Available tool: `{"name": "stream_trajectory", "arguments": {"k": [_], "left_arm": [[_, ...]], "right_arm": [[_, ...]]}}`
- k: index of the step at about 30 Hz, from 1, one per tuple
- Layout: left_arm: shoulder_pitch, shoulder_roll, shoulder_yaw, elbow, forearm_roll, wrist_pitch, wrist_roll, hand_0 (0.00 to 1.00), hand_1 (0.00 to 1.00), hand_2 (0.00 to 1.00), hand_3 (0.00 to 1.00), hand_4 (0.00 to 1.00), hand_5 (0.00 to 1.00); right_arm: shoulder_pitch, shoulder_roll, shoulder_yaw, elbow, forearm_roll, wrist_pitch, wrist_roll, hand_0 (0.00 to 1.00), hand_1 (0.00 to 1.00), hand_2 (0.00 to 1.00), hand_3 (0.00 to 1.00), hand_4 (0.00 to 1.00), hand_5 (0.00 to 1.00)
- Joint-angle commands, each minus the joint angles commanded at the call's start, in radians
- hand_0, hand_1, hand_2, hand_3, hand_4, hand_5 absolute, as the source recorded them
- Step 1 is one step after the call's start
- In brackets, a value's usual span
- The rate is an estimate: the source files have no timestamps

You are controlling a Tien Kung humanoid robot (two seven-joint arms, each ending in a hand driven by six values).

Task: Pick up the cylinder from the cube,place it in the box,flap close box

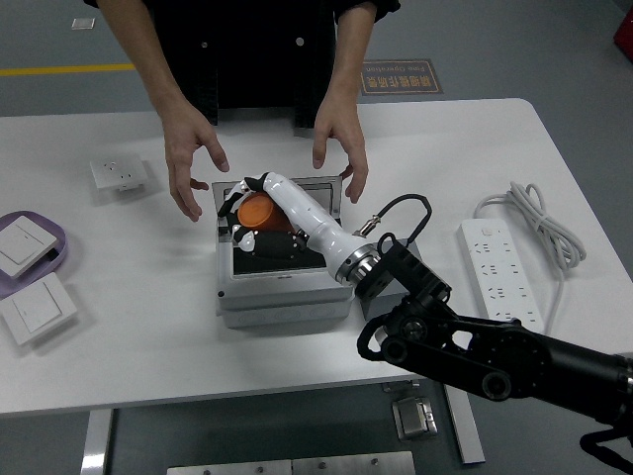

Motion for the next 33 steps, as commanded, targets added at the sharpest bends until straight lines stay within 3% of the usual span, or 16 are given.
{"name": "stream_trajectory", "arguments": {"k": [6, 12, 17, 26, 27, 32, 33], "left_arm": [[-0.001, 0.003, -0.005, 0.000, 0.006, -0.001, 0.002, 0.636, 0.620, 0.541, 0.628, 0.707, 0.339], [-0.002, 0.003, -0.012, 0.001, 0.014, -0.004, 0.004, 0.636, 0.620, 0.541, 0.628, 0.707, 0.340], [-0.004, 0.002, -0.012, 0.001, 0.015, -0.003, 0.004, 0.636, 0.620, 0.541, 0.628, 0.707, 0.341], [-0.003, 0.000, -0.016, 0.003, 0.019, -0.004, 0.006, 0.636, 0.620, 0.542, 0.628, 0.708, 0.341], [-0.003, 0.000, -0.015, 0.003, 0.019, -0.004, 0.006, 0.636, 0.620, 0.542, 0.628, 0.708, 0.342], [-0.004, 0.000, -0.012, 0.002, 0.016, -0.003, 0.005, 0.636, 0.620, 0.542, 0.628, 0.708, 0.342], [-0.004, -0.001, -0.012, 0.002, 0.015, -0.003, 0.005, 0.636, 0.620, 0.542, 0.628, 0.707, 0.342]], "right_arm": [[0.041, 0.029, -0.057, -0.044, -0.199, 0.099, -0.174, 0.124, 0.245, 0.393, 0.302, 0.002, 0.002], [0.065, 0.052, -0.099, -0.067, -0.351, 0.142, -0.279, 0.117, 0.244, 0.386, 0.295, 0.002, 0.002], [0.072, 0.060, -0.111, -0.097, -0.435, 0.161, -0.280, 0.120, 0.258, 0.386, 0.305, 0.002, 0.002], [0.069, 0.061, -0.103, -0.123, -0.422, 0.172, -0.244, 0.159, 0.297, 0.392, 0.320, 0.002, 0.002], [0.068, 0.061, -0.103, -0.125, -0.418, 0.172, -0.241, 0.619, 0.616, 0.605, 0.614, 0.551, 0.002], [0.066, 0.060, -0.104, -0.133, -0.407, 0.169, -0.229, 0.619, 0.616, 0.605, 0.614, 0.551, 0.002], [0.065, 0.060, -0.104, -0.135, -0.405, 0.168, -0.225, 0.755, 0.671, 0.666, 0.659, 0.625, 0.325]]}}
